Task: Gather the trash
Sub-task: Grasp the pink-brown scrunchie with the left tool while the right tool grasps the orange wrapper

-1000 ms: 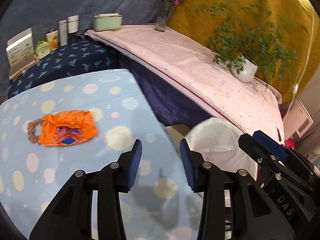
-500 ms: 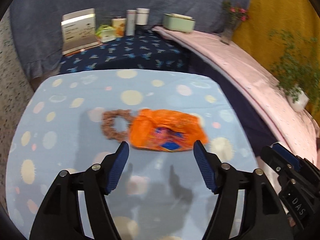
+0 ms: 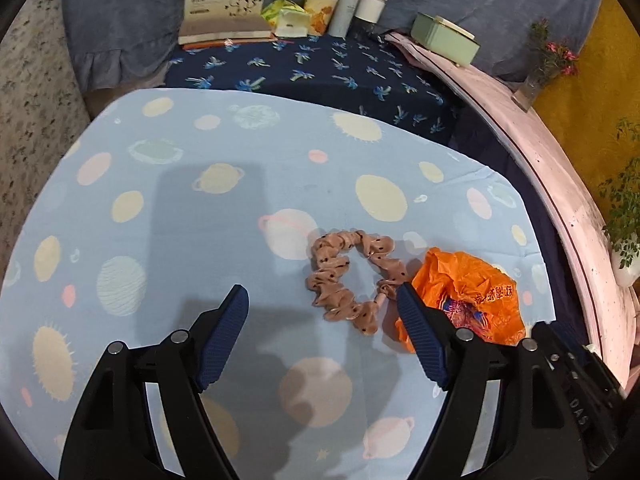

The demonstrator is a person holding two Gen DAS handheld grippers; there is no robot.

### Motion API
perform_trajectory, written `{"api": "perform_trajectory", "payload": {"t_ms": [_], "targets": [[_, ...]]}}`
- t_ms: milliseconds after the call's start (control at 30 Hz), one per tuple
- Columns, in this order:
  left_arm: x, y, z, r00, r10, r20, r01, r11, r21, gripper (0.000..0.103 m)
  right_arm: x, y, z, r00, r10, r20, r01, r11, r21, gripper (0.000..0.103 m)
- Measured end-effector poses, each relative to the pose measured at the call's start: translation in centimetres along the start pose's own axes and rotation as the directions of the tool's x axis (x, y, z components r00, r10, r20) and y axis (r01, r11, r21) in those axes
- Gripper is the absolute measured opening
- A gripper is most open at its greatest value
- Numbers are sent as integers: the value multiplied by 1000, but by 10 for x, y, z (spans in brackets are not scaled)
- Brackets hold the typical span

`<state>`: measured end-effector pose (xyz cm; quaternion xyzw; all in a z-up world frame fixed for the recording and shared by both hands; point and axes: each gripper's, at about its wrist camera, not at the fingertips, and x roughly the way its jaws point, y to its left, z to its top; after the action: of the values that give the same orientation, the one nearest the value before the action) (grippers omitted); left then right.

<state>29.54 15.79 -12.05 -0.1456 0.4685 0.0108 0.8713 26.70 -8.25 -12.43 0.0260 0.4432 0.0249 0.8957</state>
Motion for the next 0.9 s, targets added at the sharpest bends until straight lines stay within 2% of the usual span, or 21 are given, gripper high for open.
{"api": "perform_trajectory", "payload": {"t_ms": [67, 167, 267, 333, 400, 500, 633, 767, 900], "targets": [[10, -3, 1, 1000, 7, -11, -7, 1000, 8, 72, 14, 0, 0, 1000, 16, -25, -15, 1000, 9, 33], [24, -5, 0, 999, 10, -36, -10, 1000, 15, 63, 32, 0, -1, 998, 14, -59, -13, 1000, 16, 33], [32, -6, -2, 999, 1, -51, 0, 1000, 17, 48, 41, 1, -5, 996, 21, -87, -21, 1000, 10, 32], [32, -9, -4, 999, 8, -40, -6, 999, 37, 36, 42, 2, -8, 995, 31, -97, -31, 1000, 2, 20], [34, -10, -5, 998, -15, -57, 18, 999, 42, 19, 40, 4, -9, 995, 28, -94, -30, 999, -14, 15], [34, -11, -8, 997, -45, -69, 47, 999, 27, 12, 33, 5, -10, 996, 38, -85, -40, 999, -20, 5], [25, -14, -12, 996, -61, -63, 63, 998, 28, 11, 14, 2, -9, 997, 51, -57, -52, 998, -19, 4], [5, -24, -15, 996, -81, -28, 82, 996, 42, 10, -17, -14, -1, 998, 63, 1, -63, 998, 26, 3], [-17, -45, -16, 993, -115, 6, 114, 990, 80, 10, -53, -32, 5, 996, 40, 79, -44, 998, 44, 3]]}}
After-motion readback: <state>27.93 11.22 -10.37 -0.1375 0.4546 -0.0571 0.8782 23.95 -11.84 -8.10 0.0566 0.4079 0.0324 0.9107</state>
